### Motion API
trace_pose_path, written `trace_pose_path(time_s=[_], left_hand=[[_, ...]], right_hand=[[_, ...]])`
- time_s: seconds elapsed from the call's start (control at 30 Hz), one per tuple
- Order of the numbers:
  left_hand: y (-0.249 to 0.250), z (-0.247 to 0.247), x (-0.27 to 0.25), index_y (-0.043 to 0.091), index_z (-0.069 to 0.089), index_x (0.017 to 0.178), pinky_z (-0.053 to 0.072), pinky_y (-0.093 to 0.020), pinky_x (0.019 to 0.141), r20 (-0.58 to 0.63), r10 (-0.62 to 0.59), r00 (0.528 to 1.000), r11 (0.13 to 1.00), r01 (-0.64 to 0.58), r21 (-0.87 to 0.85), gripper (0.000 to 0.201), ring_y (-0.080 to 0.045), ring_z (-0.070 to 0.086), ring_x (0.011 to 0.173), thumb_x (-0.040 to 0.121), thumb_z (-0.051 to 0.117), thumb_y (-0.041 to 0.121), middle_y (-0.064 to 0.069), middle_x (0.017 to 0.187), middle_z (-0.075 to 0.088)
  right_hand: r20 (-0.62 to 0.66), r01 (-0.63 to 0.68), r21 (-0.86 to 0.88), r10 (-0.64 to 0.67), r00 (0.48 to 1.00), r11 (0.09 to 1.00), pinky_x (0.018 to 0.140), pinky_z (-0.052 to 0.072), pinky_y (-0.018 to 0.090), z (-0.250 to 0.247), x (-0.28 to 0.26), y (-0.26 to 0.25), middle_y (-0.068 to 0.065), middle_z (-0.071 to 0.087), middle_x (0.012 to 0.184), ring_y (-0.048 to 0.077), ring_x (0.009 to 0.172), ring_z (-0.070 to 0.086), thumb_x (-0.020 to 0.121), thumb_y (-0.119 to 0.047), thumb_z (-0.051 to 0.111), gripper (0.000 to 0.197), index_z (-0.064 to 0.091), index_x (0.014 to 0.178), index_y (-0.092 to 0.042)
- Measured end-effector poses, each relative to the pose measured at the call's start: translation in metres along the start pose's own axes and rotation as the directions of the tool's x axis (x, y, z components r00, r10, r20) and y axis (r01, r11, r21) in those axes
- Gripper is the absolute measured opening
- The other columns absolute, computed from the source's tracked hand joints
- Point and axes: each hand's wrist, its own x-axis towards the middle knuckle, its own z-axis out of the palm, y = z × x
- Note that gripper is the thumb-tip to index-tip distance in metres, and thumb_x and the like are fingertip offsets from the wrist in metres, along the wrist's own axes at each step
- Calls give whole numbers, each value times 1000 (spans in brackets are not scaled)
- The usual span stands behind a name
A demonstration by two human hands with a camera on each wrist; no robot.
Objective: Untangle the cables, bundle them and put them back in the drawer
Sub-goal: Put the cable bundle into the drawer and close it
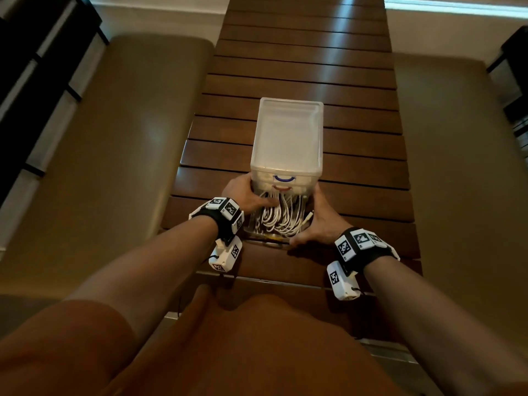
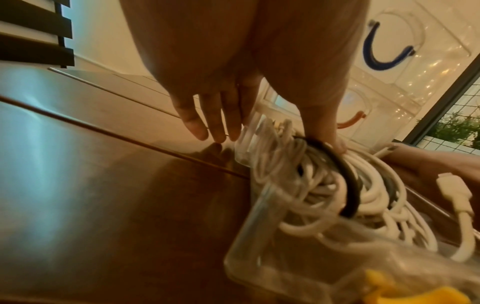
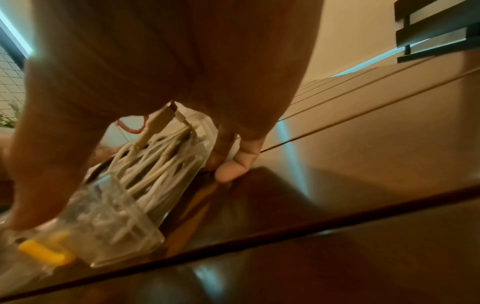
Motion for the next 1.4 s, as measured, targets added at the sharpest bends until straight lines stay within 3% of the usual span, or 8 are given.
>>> trace_pose_path(time_s=[0.07,0.17,0.3,0.47,0.73,0.93,1.2,1.4], left_hand=[[1,0,0,22,57,121,44,-24,81,16,-11,1000,1000,12,-8,66,-8,56,96,65,85,43,3,118,65],[1,-3,0,23,51,129,42,-28,89,82,-15,997,1000,17,-20,80,-17,57,116,61,87,43,1,129,61],[4,-11,1,22,43,136,34,-29,92,193,-7,981,1000,9,-12,90,-19,47,127,60,90,27,0,137,53],[-3,-19,0,24,29,141,34,-35,105,341,48,939,997,-63,33,114,-18,38,132,47,94,17,2,141,45],[-13,-15,-6,34,27,140,37,-49,110,309,93,947,989,-123,82,120,-20,39,133,41,94,36,4,143,42],[-16,-15,-11,31,29,140,41,-46,107,279,129,952,979,-167,117,115,-19,44,129,45,93,38,2,140,44],[-23,-12,-14,28,33,140,41,-32,100,225,156,962,965,-197,174,96,-19,49,123,61,87,31,1,135,51],[-23,-12,-13,25,38,136,40,-29,94,213,157,964,970,-191,151,81,-19,53,120,69,84,24,-1,131,57]], right_hand=[[-14,29,52,-28,1000,998,86,52,19,-3,-1,-2,-12,37,137,-8,112,48,49,-12,94,137,3,150,-26],[-65,19,101,-12,998,995,101,50,38,-4,-2,1,-12,47,134,0,121,47,46,-16,94,126,18,145,-34],[-53,-14,120,21,998,993,88,57,46,-8,-5,-3,-20,43,134,14,124,51,47,-20,94,126,18,144,-45],[14,-59,223,57,998,973,74,60,43,-9,-6,0,-16,44,138,22,111,62,54,-9,91,126,15,146,-49],[210,-152,494,52,976,856,83,56,36,-27,-2,8,-16,50,137,18,116,61,79,20,59,93,35,139,-47],[-44,-177,556,242,969,812,82,58,43,-17,11,3,5,59,128,27,106,64,80,5,69,56,53,127,-21],[-257,-129,428,258,931,894,74,59,43,0,23,-12,-16,60,99,14,95,63,78,0,74,50,52,118,-23],[-450,-146,154,202,870,977,70,43,20,9,31,-16,-2,62,106,12,90,57,79,-22,78,45,56,117,-18]])
